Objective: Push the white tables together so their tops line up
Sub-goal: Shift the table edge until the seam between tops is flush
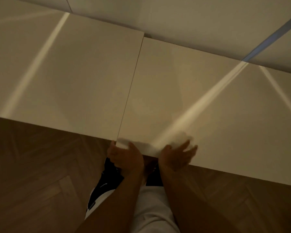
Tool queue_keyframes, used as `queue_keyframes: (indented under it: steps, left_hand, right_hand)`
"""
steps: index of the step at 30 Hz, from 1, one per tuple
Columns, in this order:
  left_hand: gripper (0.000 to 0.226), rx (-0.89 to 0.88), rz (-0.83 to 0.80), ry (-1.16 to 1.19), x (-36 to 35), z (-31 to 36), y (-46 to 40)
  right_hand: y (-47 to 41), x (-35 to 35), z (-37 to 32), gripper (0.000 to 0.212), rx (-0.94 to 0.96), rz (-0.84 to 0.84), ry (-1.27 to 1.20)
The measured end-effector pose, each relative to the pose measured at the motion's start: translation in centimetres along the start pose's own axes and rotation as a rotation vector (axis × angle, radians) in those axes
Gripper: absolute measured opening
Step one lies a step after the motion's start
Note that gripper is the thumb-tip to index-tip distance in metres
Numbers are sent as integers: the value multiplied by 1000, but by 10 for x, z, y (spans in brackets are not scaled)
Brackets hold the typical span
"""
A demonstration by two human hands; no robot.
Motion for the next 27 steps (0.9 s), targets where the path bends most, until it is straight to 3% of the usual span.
queue_keyframes:
  steps: [3, 5, 8, 14, 17, 23, 27]
  left_hand:
    - [42, -192, -174, -142, 1, 1, -1]
    - [36, -487, -287, -297, -3, 11, -1]
    - [43, -875, -485, -377, -15, 23, 0]
    - [80, -1447, -988, -510, -65, 37, 35]
    - [88, -1508, -1019, -618, -82, 24, 40]
    - [104, -1292, -924, -705, -104, 26, 62]
    - [93, -1487, -921, -605, -107, 30, 82]
  right_hand:
    - [9, -2, -29, 62, 327, -84, -32]
    - [13, -7, -41, 50, 557, -123, -22]
    - [7, -19, -43, 46, 825, -88, 55]
    - [-10, -34, -33, 51, 1093, 66, 167]
    - [-11, -35, -30, 52, 1066, 73, 142]
    - [-18, -29, -24, 52, 1032, 29, -31]
    - [-45, -7, 1, 48, 1132, 107, 52]
Point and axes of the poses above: each hand's wrist, its own y-axis away from the middle knuckle, its own x-axis out of the back of the hand, z = x × y, the point moved 7 cm from there along -y, towards the middle knuckle, and after that the axes turned 12 degrees about y, right-handed, at the moved point
